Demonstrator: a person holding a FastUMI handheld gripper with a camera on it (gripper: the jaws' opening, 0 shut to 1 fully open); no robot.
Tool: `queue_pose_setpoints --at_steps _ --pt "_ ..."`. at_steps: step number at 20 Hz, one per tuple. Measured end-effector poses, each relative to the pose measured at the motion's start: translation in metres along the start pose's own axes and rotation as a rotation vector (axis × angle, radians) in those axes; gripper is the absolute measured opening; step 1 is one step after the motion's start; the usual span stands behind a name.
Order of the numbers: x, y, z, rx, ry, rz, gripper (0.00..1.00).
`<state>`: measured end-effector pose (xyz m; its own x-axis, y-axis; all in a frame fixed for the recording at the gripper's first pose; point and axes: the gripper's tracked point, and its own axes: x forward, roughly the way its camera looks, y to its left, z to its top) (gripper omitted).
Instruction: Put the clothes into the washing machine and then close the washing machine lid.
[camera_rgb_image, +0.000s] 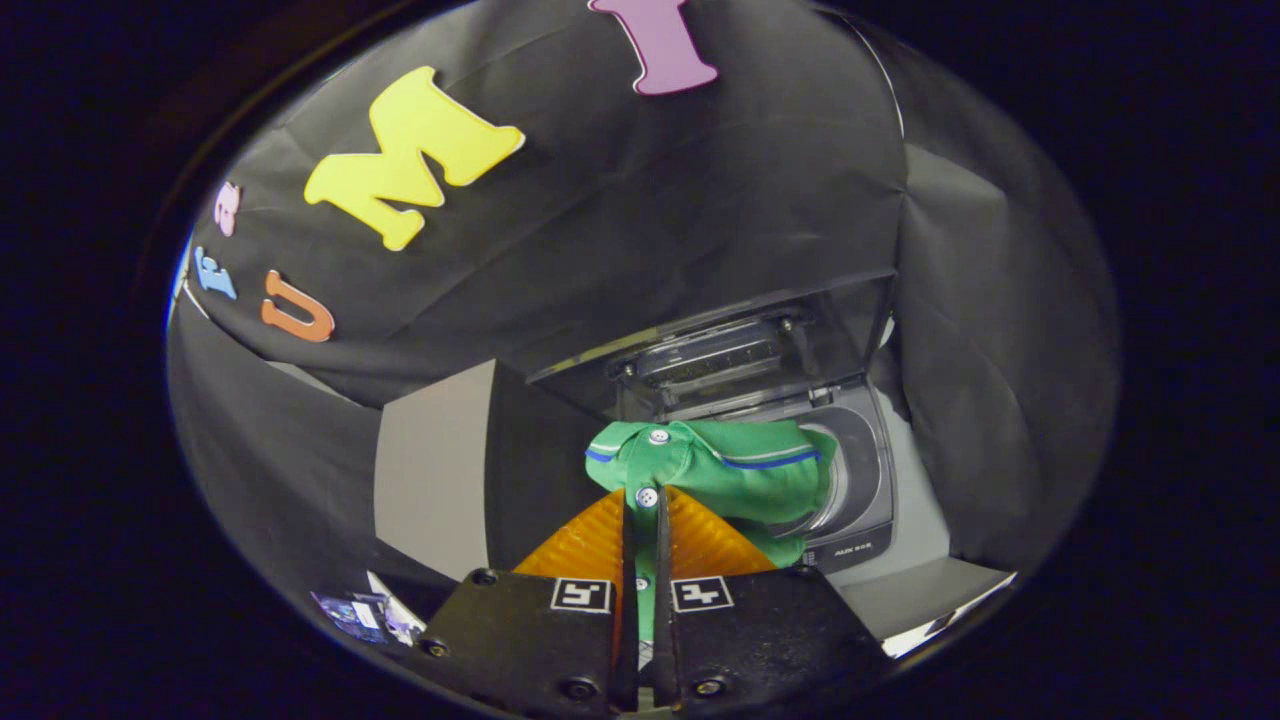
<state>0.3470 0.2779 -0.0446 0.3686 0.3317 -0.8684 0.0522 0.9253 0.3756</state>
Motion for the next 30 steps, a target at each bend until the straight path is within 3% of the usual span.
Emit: queue_pose_setpoints --at_steps 22,30 --pt "0.060 -0.066 -0.014 -0.219 -0.005 -0.181 0.09" --pt "0.069 -0.073 -0.026 -0.214 0.031 -0.212 0.09"
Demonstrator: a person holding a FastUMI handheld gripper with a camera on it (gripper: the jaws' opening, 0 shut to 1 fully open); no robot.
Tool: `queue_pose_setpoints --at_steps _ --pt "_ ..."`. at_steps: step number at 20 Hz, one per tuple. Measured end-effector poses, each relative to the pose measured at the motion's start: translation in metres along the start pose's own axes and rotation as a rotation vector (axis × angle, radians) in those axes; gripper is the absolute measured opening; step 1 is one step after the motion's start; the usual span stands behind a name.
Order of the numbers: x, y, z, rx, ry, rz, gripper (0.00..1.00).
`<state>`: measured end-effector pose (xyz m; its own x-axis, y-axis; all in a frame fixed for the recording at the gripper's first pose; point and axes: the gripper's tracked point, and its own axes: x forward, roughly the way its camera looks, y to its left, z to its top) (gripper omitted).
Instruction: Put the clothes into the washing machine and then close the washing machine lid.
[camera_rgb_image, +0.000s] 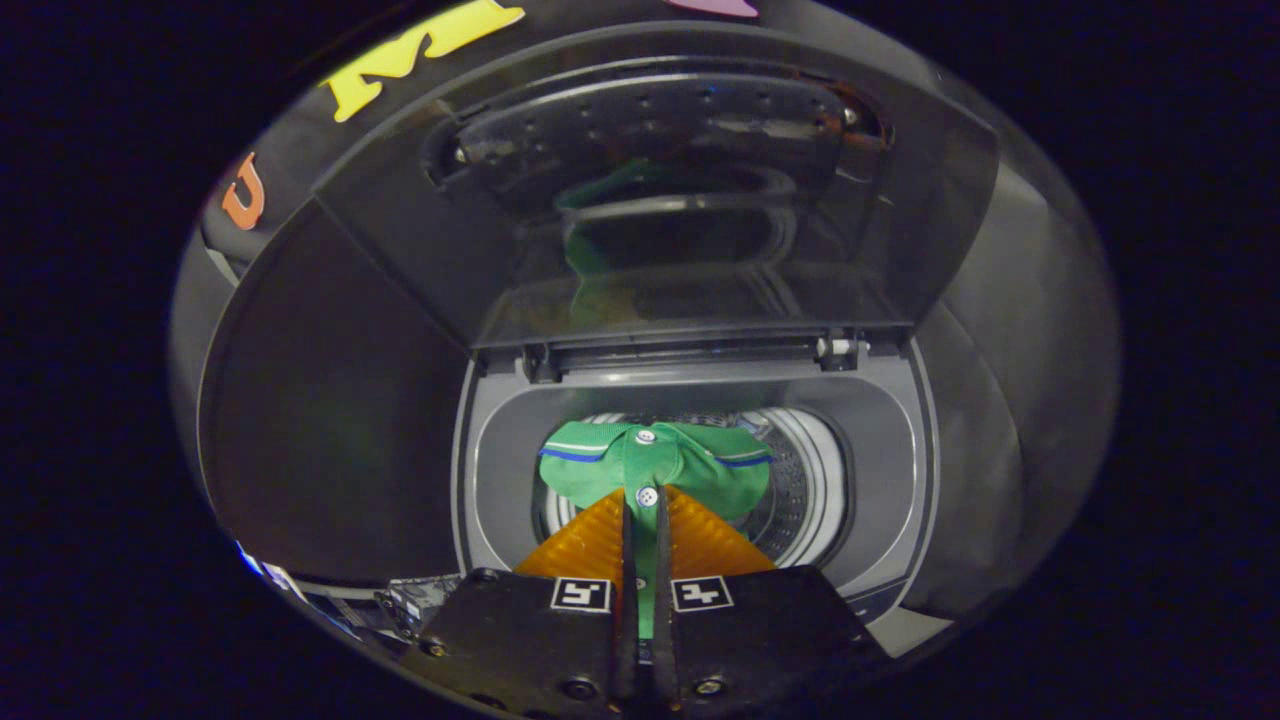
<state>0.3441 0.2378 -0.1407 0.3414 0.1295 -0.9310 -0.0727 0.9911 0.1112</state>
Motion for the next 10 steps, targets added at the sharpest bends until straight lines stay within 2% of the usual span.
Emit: queue_pose_setpoints --at_steps 5,10 --pt "0.0054 -0.0088 -0.0067 -0.035 0.018 -0.037 0.09" --pt "-0.0007 -0.0113 -0.0047 -0.101 0.009 -0.040 0.16"
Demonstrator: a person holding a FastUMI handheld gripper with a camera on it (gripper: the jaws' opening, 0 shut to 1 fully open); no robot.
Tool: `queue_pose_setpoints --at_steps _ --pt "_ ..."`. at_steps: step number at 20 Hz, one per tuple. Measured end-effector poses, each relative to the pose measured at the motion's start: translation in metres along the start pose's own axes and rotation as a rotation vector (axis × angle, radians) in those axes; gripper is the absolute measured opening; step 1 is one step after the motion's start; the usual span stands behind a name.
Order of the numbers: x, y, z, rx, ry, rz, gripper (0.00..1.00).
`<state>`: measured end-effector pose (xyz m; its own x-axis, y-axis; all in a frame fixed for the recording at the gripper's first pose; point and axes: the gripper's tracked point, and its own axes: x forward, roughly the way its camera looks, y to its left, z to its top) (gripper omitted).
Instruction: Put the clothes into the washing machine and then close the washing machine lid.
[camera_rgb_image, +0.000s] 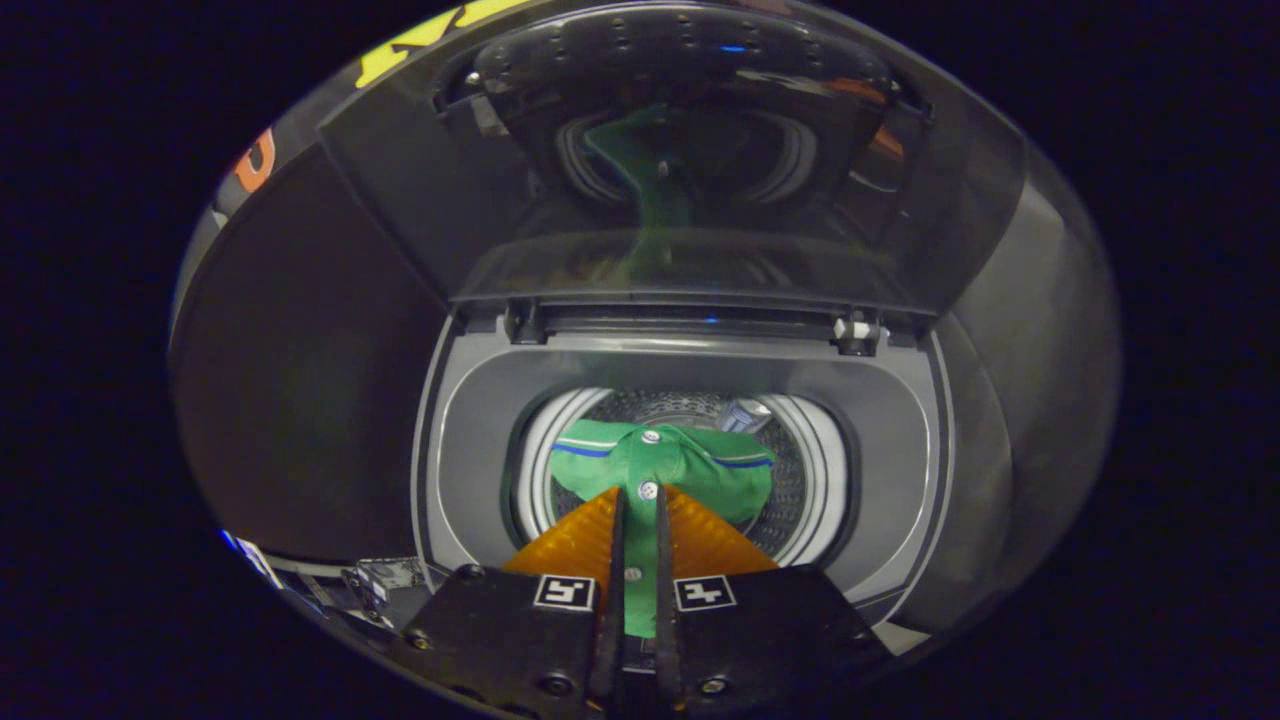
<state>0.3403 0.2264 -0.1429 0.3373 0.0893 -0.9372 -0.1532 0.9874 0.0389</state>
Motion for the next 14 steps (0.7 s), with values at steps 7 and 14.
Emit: queue_pose_setpoints --at_steps 7,14 --pt "-0.037 0.014 0.033 -0.035 -0.092 0.017 0.65" --pt "-0.105 0.036 0.097 -0.041 -0.246 0.065 0.69"
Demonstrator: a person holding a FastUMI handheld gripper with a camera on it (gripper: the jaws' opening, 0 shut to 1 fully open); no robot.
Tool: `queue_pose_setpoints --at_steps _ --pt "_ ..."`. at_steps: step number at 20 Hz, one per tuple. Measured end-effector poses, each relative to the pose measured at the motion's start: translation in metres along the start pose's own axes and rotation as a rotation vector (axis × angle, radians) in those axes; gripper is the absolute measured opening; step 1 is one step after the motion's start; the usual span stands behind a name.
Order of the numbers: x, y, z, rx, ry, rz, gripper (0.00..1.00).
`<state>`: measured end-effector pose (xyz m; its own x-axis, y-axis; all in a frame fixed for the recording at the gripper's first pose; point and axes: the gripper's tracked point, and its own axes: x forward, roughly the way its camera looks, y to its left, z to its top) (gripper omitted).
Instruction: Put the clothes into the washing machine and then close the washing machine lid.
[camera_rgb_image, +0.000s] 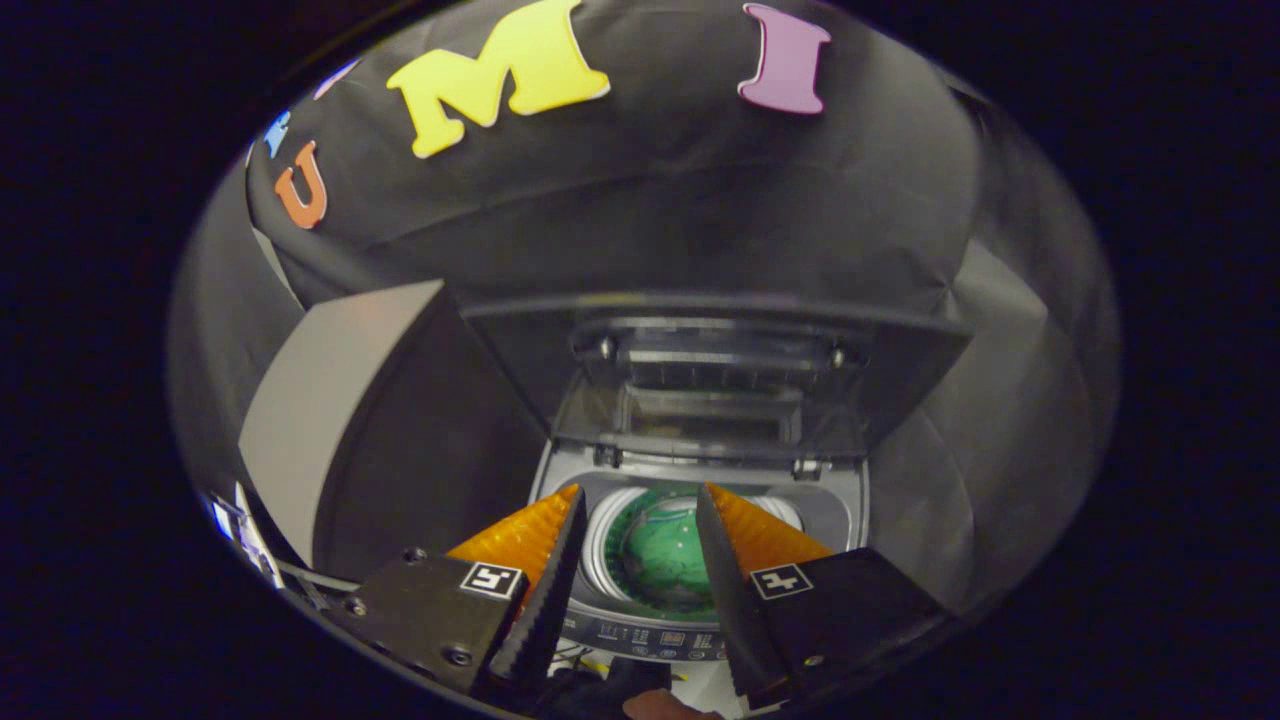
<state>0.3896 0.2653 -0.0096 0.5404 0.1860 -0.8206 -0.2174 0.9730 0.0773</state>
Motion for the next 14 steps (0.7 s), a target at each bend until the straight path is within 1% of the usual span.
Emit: queue_pose_setpoints --at_steps 6,8,11,13,14 --pt "-0.036 0.001 0.082 -0.012 -0.159 0.022 0.69" --pt "-0.046 -0.003 0.109 -0.033 -0.212 0.012 0.69" --pt "-0.054 -0.013 0.145 -0.094 -0.293 -0.031 0.69" --pt "-0.053 -0.012 0.167 -0.108 -0.335 -0.028 0.69" --pt "-0.051 -0.012 0.177 -0.111 -0.350 -0.032 0.78"
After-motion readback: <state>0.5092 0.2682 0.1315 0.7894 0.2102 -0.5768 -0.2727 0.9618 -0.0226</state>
